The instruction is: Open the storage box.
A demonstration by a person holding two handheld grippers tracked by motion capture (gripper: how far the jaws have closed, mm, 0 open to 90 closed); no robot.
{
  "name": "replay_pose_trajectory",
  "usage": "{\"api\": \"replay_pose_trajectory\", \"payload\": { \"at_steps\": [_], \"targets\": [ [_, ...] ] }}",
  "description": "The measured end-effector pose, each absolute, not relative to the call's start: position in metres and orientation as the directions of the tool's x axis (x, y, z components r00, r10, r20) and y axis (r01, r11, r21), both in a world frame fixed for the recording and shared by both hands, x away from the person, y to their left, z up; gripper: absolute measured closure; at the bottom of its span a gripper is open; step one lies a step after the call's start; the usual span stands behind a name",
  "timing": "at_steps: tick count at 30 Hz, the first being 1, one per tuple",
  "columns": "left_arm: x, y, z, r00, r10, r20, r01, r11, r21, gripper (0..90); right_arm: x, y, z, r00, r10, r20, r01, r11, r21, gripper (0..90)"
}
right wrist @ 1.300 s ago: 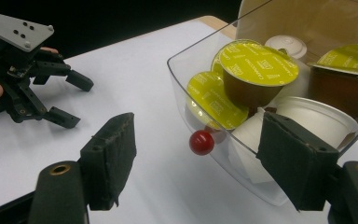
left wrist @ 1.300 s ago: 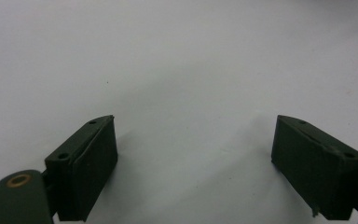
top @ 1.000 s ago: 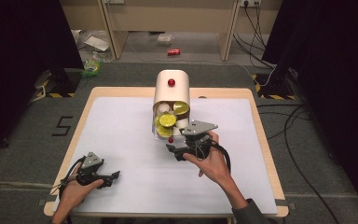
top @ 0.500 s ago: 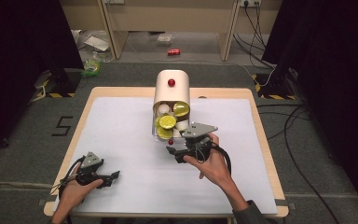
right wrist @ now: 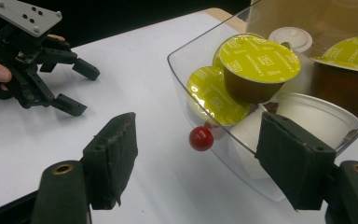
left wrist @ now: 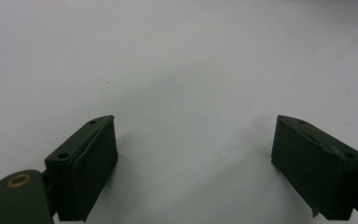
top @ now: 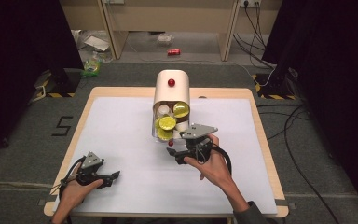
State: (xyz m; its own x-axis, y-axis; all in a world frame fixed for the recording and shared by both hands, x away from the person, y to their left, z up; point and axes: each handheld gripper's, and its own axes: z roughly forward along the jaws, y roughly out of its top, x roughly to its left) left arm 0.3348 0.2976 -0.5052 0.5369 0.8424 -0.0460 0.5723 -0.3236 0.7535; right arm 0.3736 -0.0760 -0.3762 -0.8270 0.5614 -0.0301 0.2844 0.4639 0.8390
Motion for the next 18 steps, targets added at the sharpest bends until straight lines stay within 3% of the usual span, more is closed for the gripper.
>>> {"api": "replay_pose_trajectory", "payload": {
  "at_steps": [18],
  "targets": [
    [0.3348,0.2972,-0.5052,0.538,0.842,-0.041,0.572,-0.329,0.752,13.6,0.3799,-0.0782,-0.3675,-0.800,0.600,-0.024,0.267,0.390,0.881,31.4]
  ]
}}
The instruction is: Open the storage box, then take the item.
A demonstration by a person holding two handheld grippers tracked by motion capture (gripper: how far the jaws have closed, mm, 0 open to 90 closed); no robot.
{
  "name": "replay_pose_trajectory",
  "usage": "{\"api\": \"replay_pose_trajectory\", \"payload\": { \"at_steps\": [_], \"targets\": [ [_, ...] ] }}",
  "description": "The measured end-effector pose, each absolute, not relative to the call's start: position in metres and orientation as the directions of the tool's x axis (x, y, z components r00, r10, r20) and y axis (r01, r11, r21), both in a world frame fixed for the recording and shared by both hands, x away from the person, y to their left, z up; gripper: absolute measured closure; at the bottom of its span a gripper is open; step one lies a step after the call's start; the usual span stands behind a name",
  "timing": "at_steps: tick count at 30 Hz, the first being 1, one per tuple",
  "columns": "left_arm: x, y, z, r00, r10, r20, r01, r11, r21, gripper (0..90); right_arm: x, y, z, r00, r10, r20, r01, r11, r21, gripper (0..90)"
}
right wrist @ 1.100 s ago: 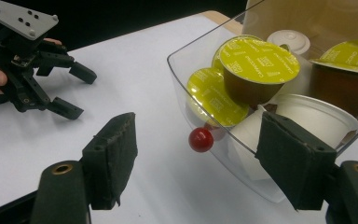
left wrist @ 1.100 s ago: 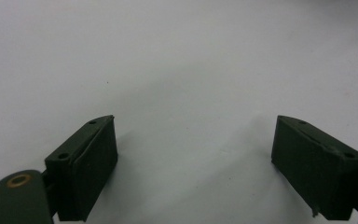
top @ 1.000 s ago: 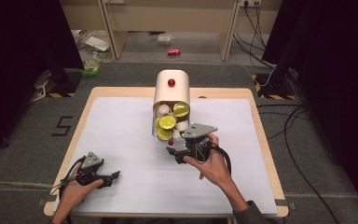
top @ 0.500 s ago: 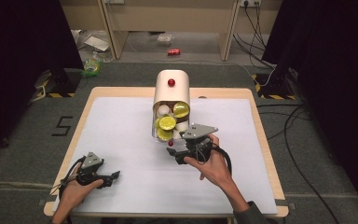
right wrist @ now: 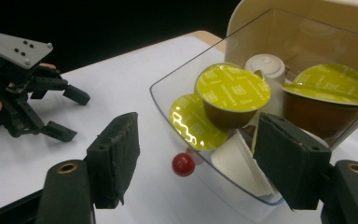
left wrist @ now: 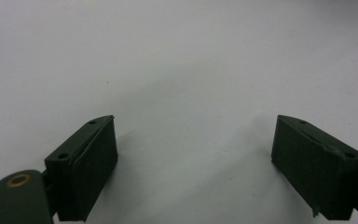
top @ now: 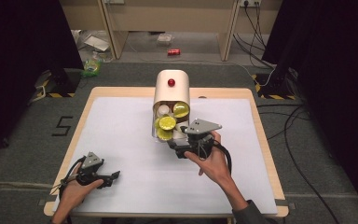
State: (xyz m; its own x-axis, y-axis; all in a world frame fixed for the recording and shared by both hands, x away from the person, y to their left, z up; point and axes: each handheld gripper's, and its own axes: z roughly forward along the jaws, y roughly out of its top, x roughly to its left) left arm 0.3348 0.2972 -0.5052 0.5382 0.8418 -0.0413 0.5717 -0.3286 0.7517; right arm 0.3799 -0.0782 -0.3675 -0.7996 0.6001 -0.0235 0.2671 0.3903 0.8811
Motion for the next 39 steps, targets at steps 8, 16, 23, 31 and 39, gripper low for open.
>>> {"api": "replay_pose_trajectory", "payload": {
  "at_steps": [8,16,23,31,39],
  "targets": [
    [0.335,0.297,-0.505,0.537,0.842,-0.042,0.572,-0.327,0.752,13.5,0.386,-0.073,-0.362,-0.783,0.621,-0.037,0.253,0.372,0.893,32.4],
    [0.335,0.297,-0.505,0.536,0.843,-0.040,0.572,-0.328,0.752,13.4,0.392,-0.061,-0.361,-0.783,0.620,-0.051,0.247,0.385,0.889,33.0],
    [0.335,0.297,-0.505,0.536,0.843,-0.040,0.572,-0.328,0.752,13.4,0.398,-0.051,-0.363,-0.783,0.620,-0.047,0.256,0.391,0.884,33.4],
    [0.335,0.297,-0.505,0.536,0.843,-0.040,0.572,-0.328,0.752,13.4,0.406,-0.043,-0.366,-0.778,0.625,-0.057,0.262,0.405,0.876,33.5],
    [0.335,0.297,-0.505,0.536,0.843,-0.041,0.572,-0.327,0.752,13.4,0.411,-0.040,-0.367,-0.777,0.626,-0.063,0.262,0.413,0.872,33.5]
  ]
}}
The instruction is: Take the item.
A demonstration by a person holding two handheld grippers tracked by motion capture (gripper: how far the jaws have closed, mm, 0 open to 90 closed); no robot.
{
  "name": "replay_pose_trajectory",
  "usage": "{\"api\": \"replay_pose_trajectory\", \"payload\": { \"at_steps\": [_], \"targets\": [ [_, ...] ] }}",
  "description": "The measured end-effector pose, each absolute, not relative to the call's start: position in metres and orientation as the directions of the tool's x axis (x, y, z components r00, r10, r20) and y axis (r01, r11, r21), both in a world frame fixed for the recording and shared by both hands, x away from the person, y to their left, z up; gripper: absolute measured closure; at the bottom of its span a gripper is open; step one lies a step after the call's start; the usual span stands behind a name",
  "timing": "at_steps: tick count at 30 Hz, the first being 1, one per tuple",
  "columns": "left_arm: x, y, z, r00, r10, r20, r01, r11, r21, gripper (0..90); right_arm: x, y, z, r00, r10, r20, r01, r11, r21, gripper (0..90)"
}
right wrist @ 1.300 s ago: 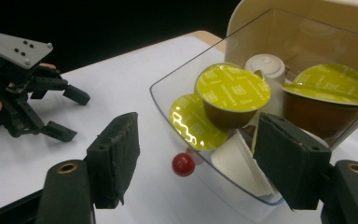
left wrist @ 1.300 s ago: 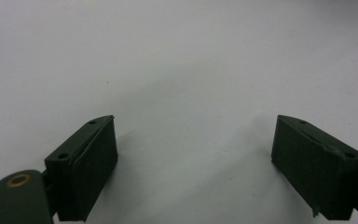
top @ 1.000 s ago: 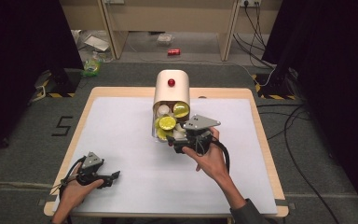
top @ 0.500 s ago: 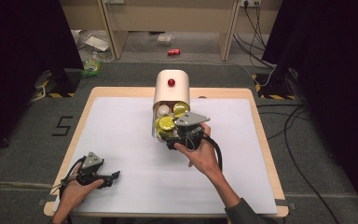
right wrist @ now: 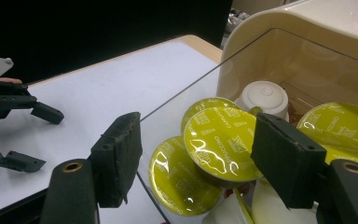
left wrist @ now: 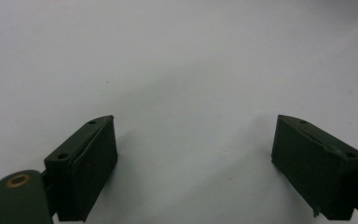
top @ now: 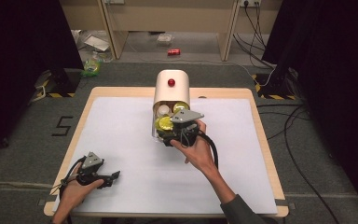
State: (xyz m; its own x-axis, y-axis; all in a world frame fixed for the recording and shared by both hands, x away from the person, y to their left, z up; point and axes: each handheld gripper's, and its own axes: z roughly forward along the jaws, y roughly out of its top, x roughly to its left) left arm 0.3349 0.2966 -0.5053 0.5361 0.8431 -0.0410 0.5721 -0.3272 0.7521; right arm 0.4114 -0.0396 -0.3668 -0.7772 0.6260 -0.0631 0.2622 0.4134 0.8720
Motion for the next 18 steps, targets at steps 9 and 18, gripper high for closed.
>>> {"api": "replay_pose_trajectory", "payload": {
  "at_steps": [9,18],
  "targets": [
    [0.335,0.296,-0.505,0.536,0.843,-0.040,0.571,-0.328,0.752,13.3,0.418,-0.037,-0.371,-0.771,0.631,-0.078,0.270,0.437,0.858,33.3],
    [0.335,0.297,-0.505,0.537,0.843,-0.040,0.571,-0.328,0.752,13.4,0.425,-0.033,-0.376,-0.757,0.648,-0.090,0.287,0.453,0.844,32.4]
  ]
}}
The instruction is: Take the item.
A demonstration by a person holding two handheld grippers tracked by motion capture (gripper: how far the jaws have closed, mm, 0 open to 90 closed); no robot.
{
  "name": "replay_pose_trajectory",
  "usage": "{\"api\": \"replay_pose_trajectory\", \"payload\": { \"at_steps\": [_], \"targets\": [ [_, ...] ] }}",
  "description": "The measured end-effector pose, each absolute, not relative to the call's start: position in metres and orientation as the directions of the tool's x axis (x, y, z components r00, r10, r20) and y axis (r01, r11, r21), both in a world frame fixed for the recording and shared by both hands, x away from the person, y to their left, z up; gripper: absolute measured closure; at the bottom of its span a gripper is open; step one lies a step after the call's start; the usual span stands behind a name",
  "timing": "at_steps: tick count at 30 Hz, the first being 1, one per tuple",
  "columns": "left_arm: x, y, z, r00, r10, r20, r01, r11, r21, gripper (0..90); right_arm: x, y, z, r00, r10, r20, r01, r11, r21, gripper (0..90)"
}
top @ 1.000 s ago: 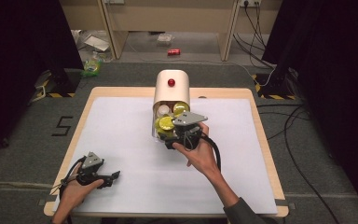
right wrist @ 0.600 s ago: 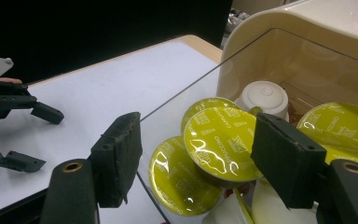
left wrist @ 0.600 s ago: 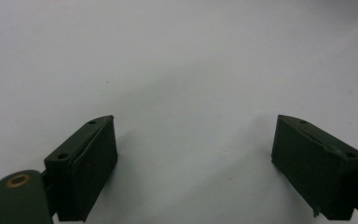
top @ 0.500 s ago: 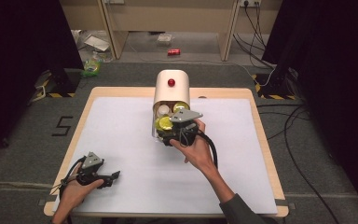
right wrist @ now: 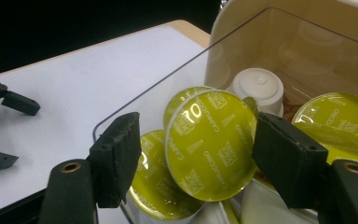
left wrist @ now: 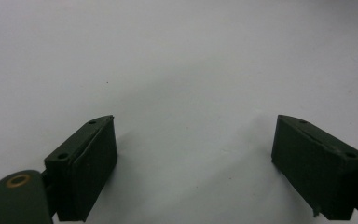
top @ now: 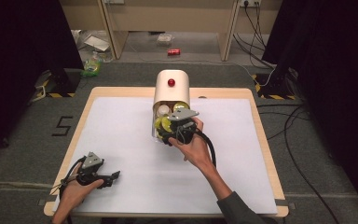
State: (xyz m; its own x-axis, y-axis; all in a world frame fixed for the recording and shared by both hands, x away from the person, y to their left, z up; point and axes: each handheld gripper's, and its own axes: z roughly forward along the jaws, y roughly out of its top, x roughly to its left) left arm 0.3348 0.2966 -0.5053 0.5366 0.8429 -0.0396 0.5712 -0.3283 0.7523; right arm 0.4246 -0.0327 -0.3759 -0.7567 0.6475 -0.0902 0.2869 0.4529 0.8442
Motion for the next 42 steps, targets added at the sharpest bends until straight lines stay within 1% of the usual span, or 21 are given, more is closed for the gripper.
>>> {"api": "replay_pose_trajectory", "payload": {
  "at_steps": [6,13,14,19,28,38,42],
  "targets": [
    [0.335,0.297,-0.505,0.537,0.843,-0.040,0.571,-0.328,0.753,13.4,0.428,-0.032,-0.377,-0.750,0.656,-0.084,0.300,0.451,0.840,32.1],
    [0.335,0.297,-0.505,0.536,0.843,-0.040,0.571,-0.328,0.752,13.4,0.435,-0.031,-0.380,-0.761,0.645,-0.066,0.311,0.452,0.836,26.6],
    [0.335,0.297,-0.505,0.537,0.842,-0.038,0.571,-0.330,0.751,13.4,0.435,-0.030,-0.380,-0.758,0.648,-0.072,0.310,0.455,0.835,27.0],
    [0.335,0.297,-0.505,0.538,0.842,-0.038,0.571,-0.331,0.751,13.4,0.433,-0.031,-0.377,-0.758,0.647,-0.085,0.293,0.454,0.841,37.5],
    [0.335,0.297,-0.505,0.539,0.842,-0.041,0.572,-0.329,0.751,13.6,0.429,-0.032,-0.374,-0.751,0.653,-0.091,0.286,0.447,0.847,38.2],
    [0.335,0.297,-0.505,0.539,0.842,-0.042,0.572,-0.329,0.752,13.6,0.422,-0.048,-0.361,-0.763,0.646,-0.016,0.297,0.372,0.879,38.2],
    [0.335,0.297,-0.505,0.538,0.842,-0.041,0.571,-0.329,0.752,13.6,0.417,-0.053,-0.358,-0.764,0.645,-0.022,0.297,0.382,0.875,38.2]
  ]
}}
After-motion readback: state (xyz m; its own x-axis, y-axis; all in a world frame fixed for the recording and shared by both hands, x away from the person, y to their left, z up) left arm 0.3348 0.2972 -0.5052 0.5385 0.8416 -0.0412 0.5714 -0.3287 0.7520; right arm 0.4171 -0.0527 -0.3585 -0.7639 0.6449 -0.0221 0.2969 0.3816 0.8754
